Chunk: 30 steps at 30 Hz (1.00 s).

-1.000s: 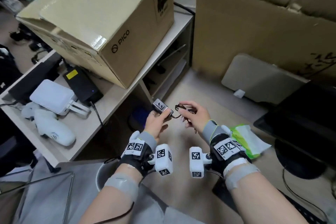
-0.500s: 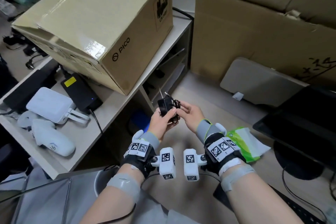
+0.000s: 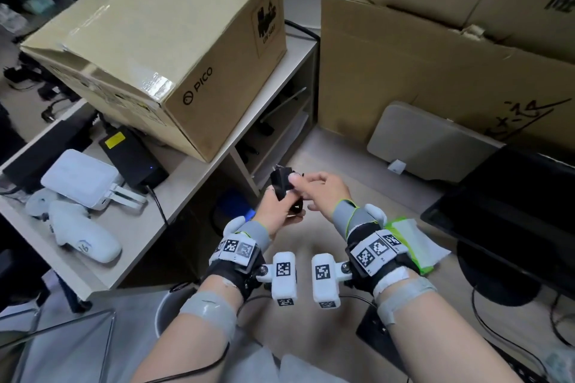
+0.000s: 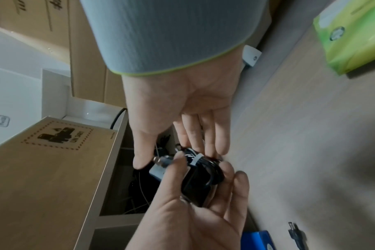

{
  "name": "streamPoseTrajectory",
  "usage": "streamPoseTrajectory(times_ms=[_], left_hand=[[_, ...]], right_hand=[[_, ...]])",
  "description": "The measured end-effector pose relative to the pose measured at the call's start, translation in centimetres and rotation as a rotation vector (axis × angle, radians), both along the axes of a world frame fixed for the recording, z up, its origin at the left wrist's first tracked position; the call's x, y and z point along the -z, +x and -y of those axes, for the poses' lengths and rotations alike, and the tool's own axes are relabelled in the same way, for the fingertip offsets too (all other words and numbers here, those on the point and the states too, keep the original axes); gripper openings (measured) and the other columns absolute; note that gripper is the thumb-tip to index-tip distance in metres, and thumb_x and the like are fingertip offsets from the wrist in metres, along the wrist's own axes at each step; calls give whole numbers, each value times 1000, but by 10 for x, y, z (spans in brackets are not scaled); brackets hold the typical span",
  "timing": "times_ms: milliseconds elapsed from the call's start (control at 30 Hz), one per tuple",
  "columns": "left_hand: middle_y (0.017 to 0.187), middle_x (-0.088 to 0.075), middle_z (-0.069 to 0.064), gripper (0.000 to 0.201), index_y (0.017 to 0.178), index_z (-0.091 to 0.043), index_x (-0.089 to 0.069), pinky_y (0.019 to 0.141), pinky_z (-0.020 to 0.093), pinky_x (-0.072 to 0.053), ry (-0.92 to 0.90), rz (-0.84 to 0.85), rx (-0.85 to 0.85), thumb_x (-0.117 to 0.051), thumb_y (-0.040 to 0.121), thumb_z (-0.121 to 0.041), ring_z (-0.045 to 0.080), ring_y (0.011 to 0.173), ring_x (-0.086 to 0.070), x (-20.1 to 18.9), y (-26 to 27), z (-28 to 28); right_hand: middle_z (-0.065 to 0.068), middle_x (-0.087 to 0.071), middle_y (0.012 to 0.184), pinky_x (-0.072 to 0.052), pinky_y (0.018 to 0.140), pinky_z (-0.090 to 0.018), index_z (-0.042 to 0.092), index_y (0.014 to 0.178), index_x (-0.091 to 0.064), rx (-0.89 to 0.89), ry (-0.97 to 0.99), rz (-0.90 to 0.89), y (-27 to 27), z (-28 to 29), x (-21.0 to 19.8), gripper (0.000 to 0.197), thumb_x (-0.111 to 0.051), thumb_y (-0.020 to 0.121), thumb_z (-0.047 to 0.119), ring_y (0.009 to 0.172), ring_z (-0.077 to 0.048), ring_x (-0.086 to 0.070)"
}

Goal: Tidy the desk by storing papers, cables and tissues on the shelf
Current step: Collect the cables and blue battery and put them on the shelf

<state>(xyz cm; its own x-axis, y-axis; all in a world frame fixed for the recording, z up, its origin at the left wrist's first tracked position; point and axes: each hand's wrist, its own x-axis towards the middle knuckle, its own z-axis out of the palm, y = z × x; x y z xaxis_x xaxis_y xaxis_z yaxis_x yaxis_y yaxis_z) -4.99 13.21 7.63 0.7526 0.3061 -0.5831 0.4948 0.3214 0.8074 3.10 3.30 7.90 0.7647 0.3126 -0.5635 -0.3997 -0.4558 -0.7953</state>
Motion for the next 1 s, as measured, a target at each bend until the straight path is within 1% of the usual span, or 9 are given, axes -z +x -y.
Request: streamPoseTrajectory(times_ms=[167, 267, 367, 500, 533, 600, 667, 800, 1000], left_hand=[[84, -56, 11, 25, 117, -11, -54, 60, 21, -46, 22, 25, 139, -54, 93, -3, 20, 70, -51, -3, 1, -5], [75, -54, 3, 45, 127, -12, -39, 42, 10, -37, -5, 29, 98, -54, 90, 8, 3, 52, -51, 1, -4, -17], [68, -61, -8, 64, 137, -4, -34, 47, 11, -39, -52, 117, 74, -58, 80, 12, -3, 50, -51, 5, -6, -27], [131, -55, -2, 86, 153, -28, -25, 81, 22, -52, -167, 12, -77, -71, 81, -14, 3, 105, -64, 18, -17, -47], [134, -55, 6, 92, 154, -28, -24, 84, 25, -51, -170, -30, -117, -73, 76, -21, 5, 105, -65, 25, -22, -49], [93, -71, 19, 86, 151, -18, -31, 73, 22, -47, -212, -99, -158, -71, 75, -24, -1, 67, -65, 35, -33, -47], [54, -64, 0, 65, 145, -13, -42, 72, 24, -44, -267, -161, -175, -67, 86, -22, -3, 48, -57, 47, -43, -47], [95, -72, -2, 44, 132, -23, -58, 102, 37, -44, -272, -197, -200, -64, 89, -28, 5, 83, -67, 56, -52, -57], [82, -73, -8, 38, 129, -16, -60, 86, 30, -50, -262, -191, -304, -63, 91, -20, 1, 71, -70, 57, -46, -69]], right_hand=[[10, -76, 83, -58, 85, -45, 27, 91, -60, -79, -49, 22, 5, -7, 4, 59, -77, 44, 58, 83, -12, -71], [9, -74, 90, -57, 85, -39, 30, 96, -57, -266, -119, 88, 4, -27, -3, 54, -74, 47, 48, 85, -12, -71], [7, -72, 92, -55, 89, -37, 33, 93, -55, -229, -118, 144, 6, -41, -3, 43, -70, 54, 41, 90, -14, -69], [13, -70, 84, -58, 84, -40, 33, 88, -59, -115, -82, 189, 27, -70, -2, 37, -69, 53, 43, 86, -12, -70], [13, -69, 85, -57, 87, -36, 31, 96, -63, -103, -96, 248, 35, -78, -5, 40, -72, 58, 40, 88, -12, -70], [9, -70, 94, -51, 92, -25, 26, 117, -64, -116, -129, 369, 51, -94, -12, 50, -75, 68, 36, 98, -12, -67], [-1, -71, 108, -46, 90, -24, 18, 122, -62, -191, -164, 432, 63, -115, -15, 51, -73, 75, 31, 108, -20, -64], [-22, -65, 112, -46, 82, -34, -1, 107, -57, -318, -379, 424, 70, -148, -5, 25, -60, 84, 7, 109, -38, -60], [-14, -47, 136, -47, 92, -36, -2, 116, -61, -373, -611, 504, 78, -157, 8, 34, -60, 85, 13, 114, -35, -58]])
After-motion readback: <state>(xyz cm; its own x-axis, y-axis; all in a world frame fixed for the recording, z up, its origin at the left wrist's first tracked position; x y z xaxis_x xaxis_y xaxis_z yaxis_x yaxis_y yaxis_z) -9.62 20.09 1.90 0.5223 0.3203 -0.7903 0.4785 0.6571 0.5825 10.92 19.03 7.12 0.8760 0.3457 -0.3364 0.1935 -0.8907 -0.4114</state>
